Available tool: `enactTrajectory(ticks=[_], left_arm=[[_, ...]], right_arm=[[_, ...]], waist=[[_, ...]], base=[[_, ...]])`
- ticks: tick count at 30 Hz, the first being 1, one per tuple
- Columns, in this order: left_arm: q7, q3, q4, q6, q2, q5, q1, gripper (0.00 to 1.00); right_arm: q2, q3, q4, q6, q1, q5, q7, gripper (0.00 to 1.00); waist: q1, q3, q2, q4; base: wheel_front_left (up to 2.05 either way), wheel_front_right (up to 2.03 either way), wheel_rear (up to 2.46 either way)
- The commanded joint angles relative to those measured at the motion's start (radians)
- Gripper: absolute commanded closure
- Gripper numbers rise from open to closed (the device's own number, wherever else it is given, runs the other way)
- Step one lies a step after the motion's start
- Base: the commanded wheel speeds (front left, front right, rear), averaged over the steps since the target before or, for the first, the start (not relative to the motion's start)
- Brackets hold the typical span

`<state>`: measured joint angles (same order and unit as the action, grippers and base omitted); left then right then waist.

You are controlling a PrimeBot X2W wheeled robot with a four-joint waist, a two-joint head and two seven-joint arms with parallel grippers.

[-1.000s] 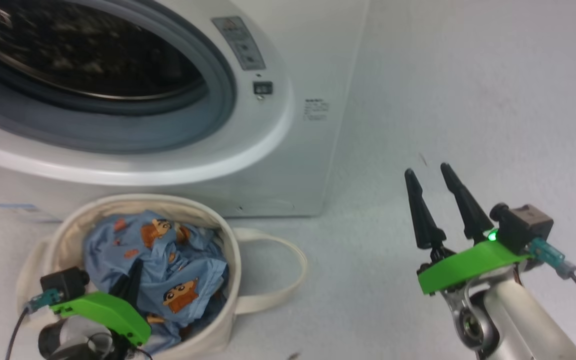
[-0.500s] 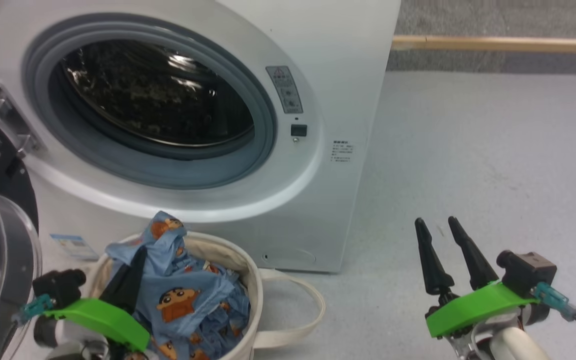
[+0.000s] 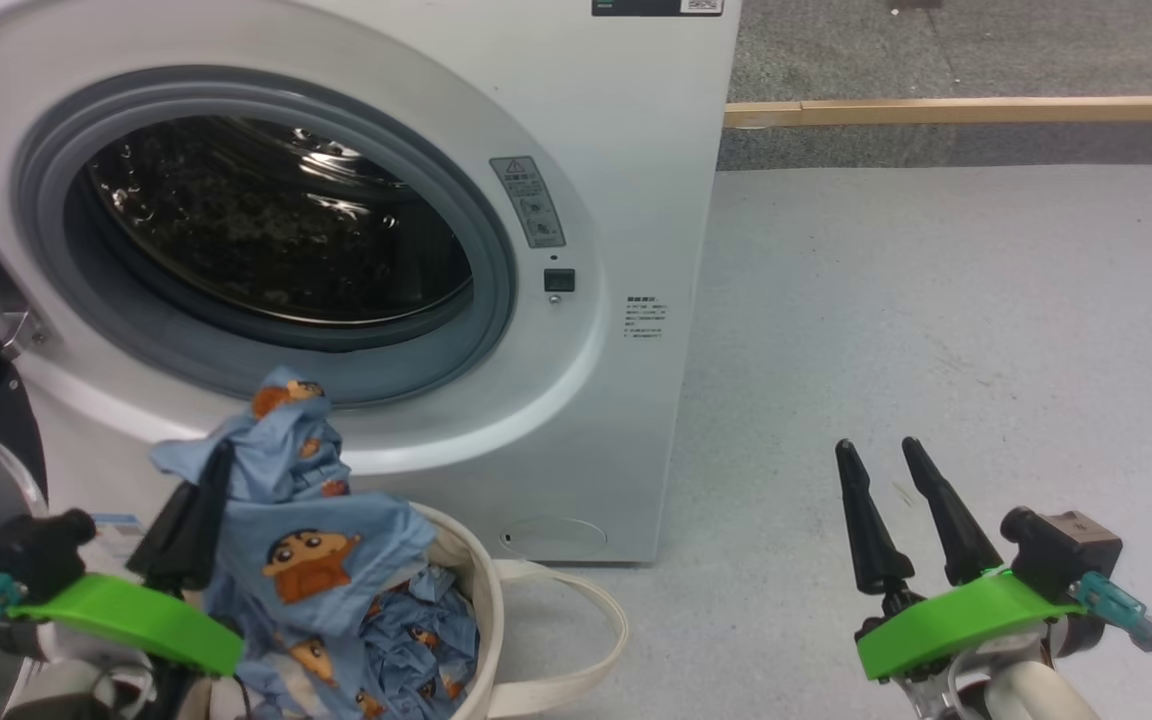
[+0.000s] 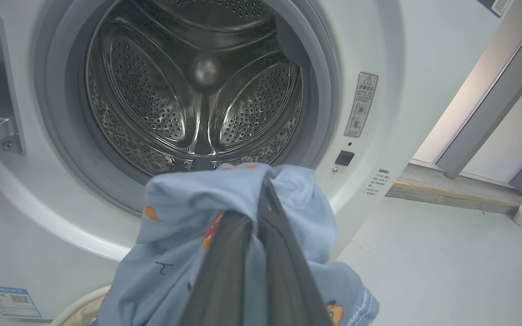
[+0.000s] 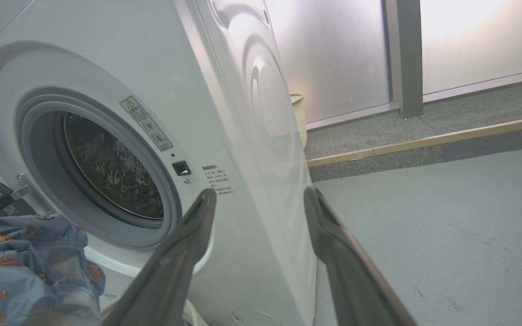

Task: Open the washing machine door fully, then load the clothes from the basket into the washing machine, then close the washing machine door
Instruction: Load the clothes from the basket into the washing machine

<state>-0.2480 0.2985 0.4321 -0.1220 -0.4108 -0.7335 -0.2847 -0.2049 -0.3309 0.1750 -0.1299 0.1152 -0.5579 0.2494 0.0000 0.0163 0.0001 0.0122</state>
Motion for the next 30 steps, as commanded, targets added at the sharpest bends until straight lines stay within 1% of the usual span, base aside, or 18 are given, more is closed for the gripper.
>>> enactTrajectory(ticks=[1, 7, 12, 15, 16, 22, 30], left_arm=[[-0.002, -0.058, -0.039, 0.007, -0.047, -0.003, -0.048, 1.00], [0.023, -0.063, -0.062, 0.009, -0.077, -0.005, -0.080, 1.00], [0.020, -0.055, -0.044, 0.008, -0.072, 0.006, -0.121, 1.00], [0.009, -0.042, 0.013, 0.009, -0.056, 0.030, -0.155, 1.00], [0.002, -0.039, 0.068, 0.010, -0.041, 0.044, -0.184, 1.00], [-0.012, -0.068, 0.239, 0.006, -0.009, 0.071, -0.295, 1.00], [-0.013, -0.152, 0.326, -0.004, 0.016, 0.130, -0.449, 1.00]], right_arm=[[-0.008, -0.008, -0.037, -0.001, 0.020, -0.007, 0.012, 0.00], [-0.008, -0.006, -0.040, -0.001, 0.025, -0.008, 0.012, 0.00], [-0.006, -0.007, -0.038, -0.001, 0.023, -0.008, 0.012, 0.00], [-0.012, -0.012, -0.033, -0.001, 0.020, -0.007, 0.012, 0.00], [-0.021, -0.015, -0.030, -0.001, 0.019, -0.005, 0.012, 0.00], [-0.057, -0.010, -0.037, -0.001, 0.020, 0.000, 0.012, 0.00], [-0.086, 0.026, -0.071, -0.001, 0.029, 0.032, 0.006, 0.00]], waist=[[0.0000, -0.001, -0.0001, -0.004], [0.0000, -0.008, -0.0001, -0.018], [0.0000, -0.020, -0.0001, -0.025], [0.0000, -0.025, -0.0001, -0.030], [0.0000, -0.028, -0.0001, -0.037], [0.0000, -0.071, -0.0001, -0.066], [0.0000, -0.193, -0.0001, -0.100]], base=[[0.00, 0.00, 0.00], [0.00, 0.00, 0.00], [0.00, 0.00, 0.00], [0.00, 0.00, 0.00], [0.00, 0.00, 0.00], [0.00, 0.00, 0.00], [0.00, 0.00, 0.00]])
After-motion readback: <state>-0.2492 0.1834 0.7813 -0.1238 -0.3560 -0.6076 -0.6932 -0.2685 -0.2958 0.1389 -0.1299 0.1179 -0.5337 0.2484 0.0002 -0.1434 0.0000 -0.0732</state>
